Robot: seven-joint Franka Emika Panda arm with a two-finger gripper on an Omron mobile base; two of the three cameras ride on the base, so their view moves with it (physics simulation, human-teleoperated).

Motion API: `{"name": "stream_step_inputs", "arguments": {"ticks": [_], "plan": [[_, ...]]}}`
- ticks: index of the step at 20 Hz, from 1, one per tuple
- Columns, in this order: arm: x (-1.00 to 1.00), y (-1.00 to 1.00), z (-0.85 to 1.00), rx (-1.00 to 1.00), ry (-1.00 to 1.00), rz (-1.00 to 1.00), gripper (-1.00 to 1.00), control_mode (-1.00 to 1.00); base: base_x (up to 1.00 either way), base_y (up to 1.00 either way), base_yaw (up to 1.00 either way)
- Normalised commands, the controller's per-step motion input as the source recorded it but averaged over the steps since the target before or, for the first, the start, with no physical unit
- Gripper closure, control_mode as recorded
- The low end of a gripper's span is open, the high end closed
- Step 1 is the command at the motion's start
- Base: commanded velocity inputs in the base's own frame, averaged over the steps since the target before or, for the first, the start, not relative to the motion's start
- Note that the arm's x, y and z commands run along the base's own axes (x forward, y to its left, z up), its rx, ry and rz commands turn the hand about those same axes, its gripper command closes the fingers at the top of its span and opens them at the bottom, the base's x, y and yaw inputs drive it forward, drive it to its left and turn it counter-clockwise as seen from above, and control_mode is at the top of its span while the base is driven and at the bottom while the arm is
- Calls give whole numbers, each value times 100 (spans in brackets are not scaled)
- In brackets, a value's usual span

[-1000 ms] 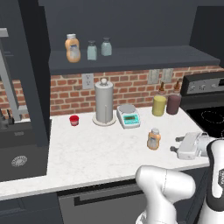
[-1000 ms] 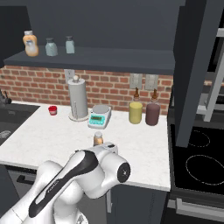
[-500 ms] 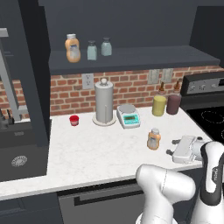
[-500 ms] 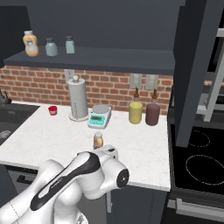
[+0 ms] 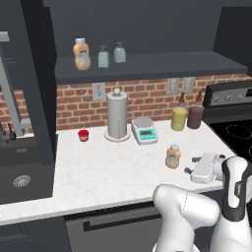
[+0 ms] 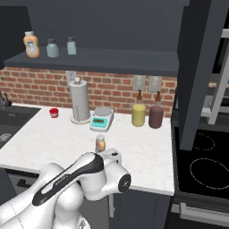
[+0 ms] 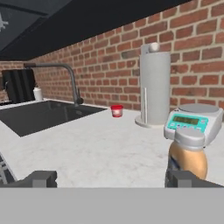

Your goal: Put the shaker and condiment bottle from the counter next to their counterparts in the cabinet.

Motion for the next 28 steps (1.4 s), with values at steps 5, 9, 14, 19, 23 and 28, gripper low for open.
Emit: {"name": "stream_step_inputs", "arguments": {"ticks": [5,9,14,19,23,28], "plan": [[25,-16,-14,0,2,0,-100,-100,0,0,0],[4,0,-17,0,4,0,-100,-100,0,0,0],[27,0,-10,0,0,0,-100,-100,0,0,0],[22,0,-6,0,0,-1,-100,-100,0,0,0],[19,0,-8,0,0,-1,-100,-100,0,0,0],[18,0,-7,0,0,0,-100,-100,0,0,0]]}}
